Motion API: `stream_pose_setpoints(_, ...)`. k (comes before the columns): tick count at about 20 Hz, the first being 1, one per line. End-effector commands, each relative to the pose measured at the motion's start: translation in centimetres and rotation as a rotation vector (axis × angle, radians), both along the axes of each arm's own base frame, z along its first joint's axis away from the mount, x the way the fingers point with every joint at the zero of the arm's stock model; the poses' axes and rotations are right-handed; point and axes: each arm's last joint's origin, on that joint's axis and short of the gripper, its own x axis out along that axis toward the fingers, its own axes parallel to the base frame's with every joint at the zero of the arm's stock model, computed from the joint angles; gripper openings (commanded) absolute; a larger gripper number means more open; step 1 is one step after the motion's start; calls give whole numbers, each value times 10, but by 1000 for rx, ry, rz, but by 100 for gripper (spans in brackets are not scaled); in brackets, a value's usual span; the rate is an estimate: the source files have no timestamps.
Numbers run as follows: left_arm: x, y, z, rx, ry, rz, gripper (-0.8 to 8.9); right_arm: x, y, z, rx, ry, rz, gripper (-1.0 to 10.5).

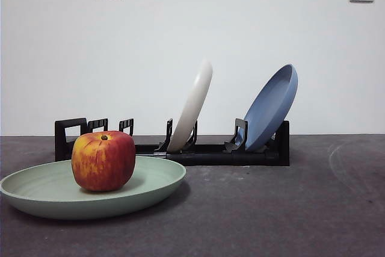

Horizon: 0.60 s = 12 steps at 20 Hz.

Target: Take the green plate from the plate rack,put the plate on the table,take the apple from the table,put the apple in the plate

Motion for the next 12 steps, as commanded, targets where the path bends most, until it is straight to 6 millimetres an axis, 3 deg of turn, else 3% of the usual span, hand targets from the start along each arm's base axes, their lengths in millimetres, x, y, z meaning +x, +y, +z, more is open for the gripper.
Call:
stream_pose_setpoints(1,1,0,-2,15,3,0,-3,0,-1,-4,-22,18,-9,1)
stream_pose_setpoints(12,1,0,-3,16,15,0,-3,0,-1,-4,-21,19,-9,1)
